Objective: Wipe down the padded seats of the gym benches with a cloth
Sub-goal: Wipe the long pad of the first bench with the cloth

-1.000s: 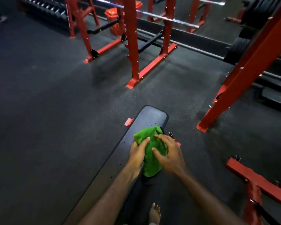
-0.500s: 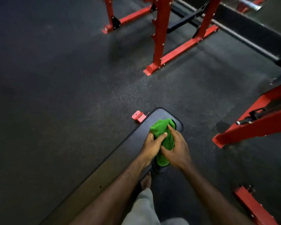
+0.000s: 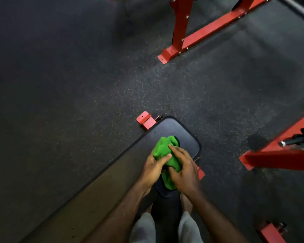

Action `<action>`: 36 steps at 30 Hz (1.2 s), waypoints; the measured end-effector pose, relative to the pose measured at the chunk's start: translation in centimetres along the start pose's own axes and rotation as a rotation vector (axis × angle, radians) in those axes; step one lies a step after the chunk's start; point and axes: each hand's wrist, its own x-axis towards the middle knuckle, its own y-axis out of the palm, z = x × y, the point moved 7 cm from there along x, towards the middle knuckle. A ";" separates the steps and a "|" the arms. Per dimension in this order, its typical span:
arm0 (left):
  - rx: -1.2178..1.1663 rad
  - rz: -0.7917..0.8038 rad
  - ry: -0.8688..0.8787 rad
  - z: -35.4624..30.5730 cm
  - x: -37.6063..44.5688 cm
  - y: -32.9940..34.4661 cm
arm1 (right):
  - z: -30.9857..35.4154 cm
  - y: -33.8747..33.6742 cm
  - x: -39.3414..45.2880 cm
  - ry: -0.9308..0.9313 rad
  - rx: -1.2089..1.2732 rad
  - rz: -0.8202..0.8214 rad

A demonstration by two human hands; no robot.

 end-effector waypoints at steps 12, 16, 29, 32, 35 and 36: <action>0.643 -0.371 0.236 5.3 8.1 -0.4 | -8.6 -2.7 6.5 0.077 -0.158 -0.171; 1.021 -0.527 0.230 7.6 8.6 -3.0 | -11.5 -0.6 8.7 0.150 -0.333 -0.071; 1.186 -0.697 0.248 9.8 12.4 -6.9 | -15.2 4.4 11.2 -0.167 -0.746 -0.017; 1.215 -0.735 0.243 10.0 12.5 -6.9 | -15.4 4.7 12.0 -0.176 -0.758 -0.015; 1.227 -0.753 0.261 10.1 12.5 -7.0 | -14.8 4.9 14.7 -0.148 -0.751 -0.025; 1.233 -0.761 0.269 10.1 12.5 -6.9 | -14.3 5.2 15.9 -0.133 -0.745 -0.032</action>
